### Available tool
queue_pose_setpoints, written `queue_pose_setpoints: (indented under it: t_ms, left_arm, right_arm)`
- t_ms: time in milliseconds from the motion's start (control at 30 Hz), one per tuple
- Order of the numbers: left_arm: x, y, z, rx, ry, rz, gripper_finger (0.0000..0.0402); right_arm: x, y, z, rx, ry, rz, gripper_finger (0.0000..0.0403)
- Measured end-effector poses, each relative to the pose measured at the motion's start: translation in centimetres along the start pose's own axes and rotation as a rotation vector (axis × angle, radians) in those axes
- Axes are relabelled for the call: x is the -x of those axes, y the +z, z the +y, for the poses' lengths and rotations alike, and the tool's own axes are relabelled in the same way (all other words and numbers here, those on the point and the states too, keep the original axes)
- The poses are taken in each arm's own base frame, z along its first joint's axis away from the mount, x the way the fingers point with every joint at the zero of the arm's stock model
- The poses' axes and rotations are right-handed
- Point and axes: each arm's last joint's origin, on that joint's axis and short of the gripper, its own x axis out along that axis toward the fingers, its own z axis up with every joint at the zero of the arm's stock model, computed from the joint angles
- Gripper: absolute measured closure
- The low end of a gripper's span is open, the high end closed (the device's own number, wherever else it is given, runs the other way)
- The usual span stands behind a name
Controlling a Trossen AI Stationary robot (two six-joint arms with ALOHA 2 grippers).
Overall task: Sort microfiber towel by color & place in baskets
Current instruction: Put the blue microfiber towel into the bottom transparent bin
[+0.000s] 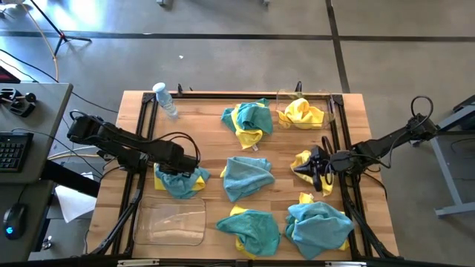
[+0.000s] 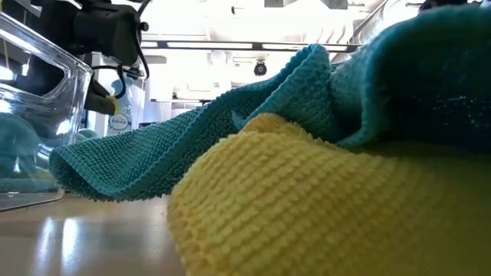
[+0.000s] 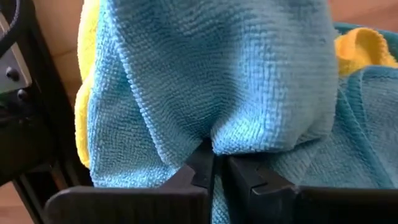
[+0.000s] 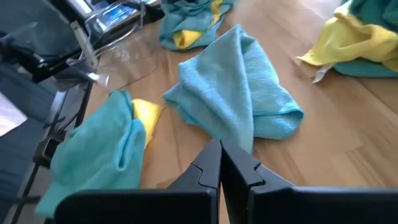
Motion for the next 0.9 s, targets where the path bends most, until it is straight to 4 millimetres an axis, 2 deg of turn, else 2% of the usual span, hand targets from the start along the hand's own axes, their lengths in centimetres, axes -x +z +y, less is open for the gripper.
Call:
queue_pose_setpoints:
  t_ms: [133,233,500,633,733,900]
  left_arm:
    - [1.9,0.1,0.3,-0.051,-0.02,-0.026,0.0399]
    - [4.3,0.3,0.8,-0.067,-0.044,-0.061,0.04]
    - [14.0,-0.3,3.0,-0.023,-0.176,-0.167,0.0401]
    - [18.7,-1.0,3.5,0.035,-0.364,-0.246,0.0401]
    - [21.2,-1.7,3.3,0.061,-0.463,-0.276,0.0401]
    - [23.8,-3.3,1.8,0.042,-0.547,-0.261,0.0401]
  right_arm:
    - [0.0,-0.1,-0.1,0.048,-0.013,0.012,0.0403]
    - [0.0,-0.4,-0.3,0.108,-0.034,0.046,0.0403]
    - [0.0,-0.8,-0.6,0.113,-0.05,0.082,0.0403]
    - [0.1,-0.8,-0.6,0.169,-0.05,0.087,0.0403]
    - [0.1,-0.8,-0.6,0.196,-0.051,0.093,0.0403]
    - [0.1,-1.1,-0.8,0.211,-0.065,0.115,0.0403]
